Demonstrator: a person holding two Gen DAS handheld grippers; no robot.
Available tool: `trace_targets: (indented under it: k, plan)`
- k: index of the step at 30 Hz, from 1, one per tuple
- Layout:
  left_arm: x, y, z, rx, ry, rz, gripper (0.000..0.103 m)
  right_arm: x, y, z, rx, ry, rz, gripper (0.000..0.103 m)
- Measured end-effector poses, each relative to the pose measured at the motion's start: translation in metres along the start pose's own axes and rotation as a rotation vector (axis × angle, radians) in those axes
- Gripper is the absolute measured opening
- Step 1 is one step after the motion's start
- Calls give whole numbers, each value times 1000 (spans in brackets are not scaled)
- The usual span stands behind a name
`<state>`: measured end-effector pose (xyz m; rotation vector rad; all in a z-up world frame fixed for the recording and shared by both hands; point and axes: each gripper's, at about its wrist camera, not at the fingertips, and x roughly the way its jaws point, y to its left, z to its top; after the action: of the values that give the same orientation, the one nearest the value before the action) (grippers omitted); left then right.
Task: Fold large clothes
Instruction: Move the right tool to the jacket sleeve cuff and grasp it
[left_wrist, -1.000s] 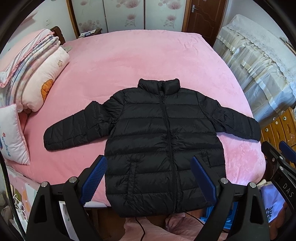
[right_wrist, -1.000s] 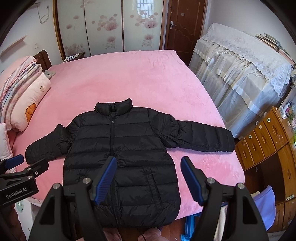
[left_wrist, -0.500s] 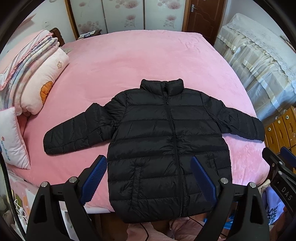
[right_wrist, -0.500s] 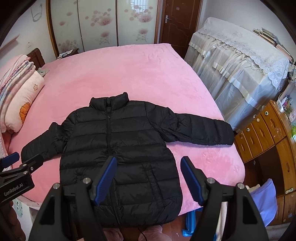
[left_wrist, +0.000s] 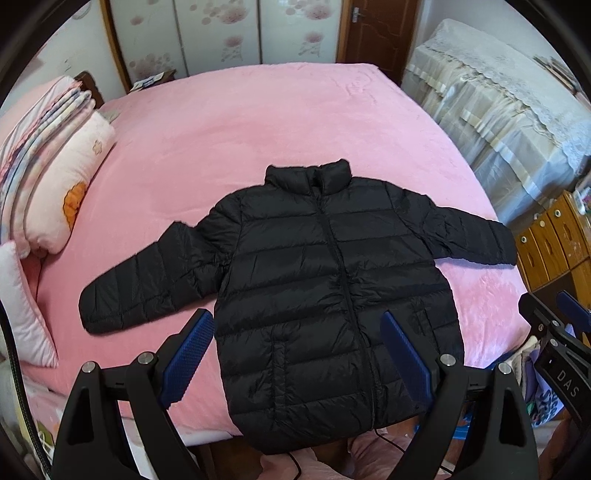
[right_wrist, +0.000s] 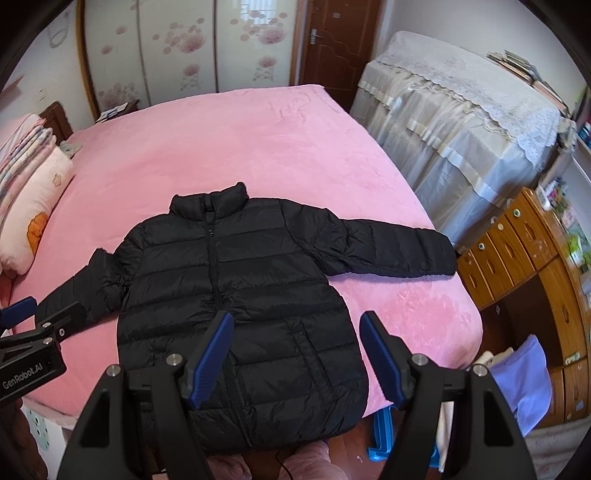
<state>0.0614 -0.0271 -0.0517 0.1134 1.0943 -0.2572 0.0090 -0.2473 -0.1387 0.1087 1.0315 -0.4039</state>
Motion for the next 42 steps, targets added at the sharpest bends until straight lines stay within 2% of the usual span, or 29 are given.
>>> trace_targets:
  k: [6,11,16,21,24,30,34,37,42]
  plan:
    - [-13,-2,8,82,-68,-54,91,-16,-3,-11,84,-28,-67,71]
    - [-26,-14,16,126,-115,-156,91,-35,-18,-23,141,-59,-144,71]
    - [-29,-42,23,189,-131,-190,91,-51,-54,-25,199,-111,-213,71]
    - [-40,-81,33,218,-181,-206,91,-41,-110,-16,242,-152,-175,71]
    - [-41,-116,47,200,-197,-175,91,-22,-149,-2,250,-156,-143,71]
    - [-16,-208,94,110,-123,-165,91,31,-238,33,267,-152,-33,71]
    - [8,-276,123,102,-152,-129,91,77,-299,48,285,-145,27,71]
    - [27,-323,138,131,-178,-102,91,114,-336,54,312,-99,37,71]
    - [69,-378,154,162,-155,-90,91,178,-393,59,420,-16,77,71]
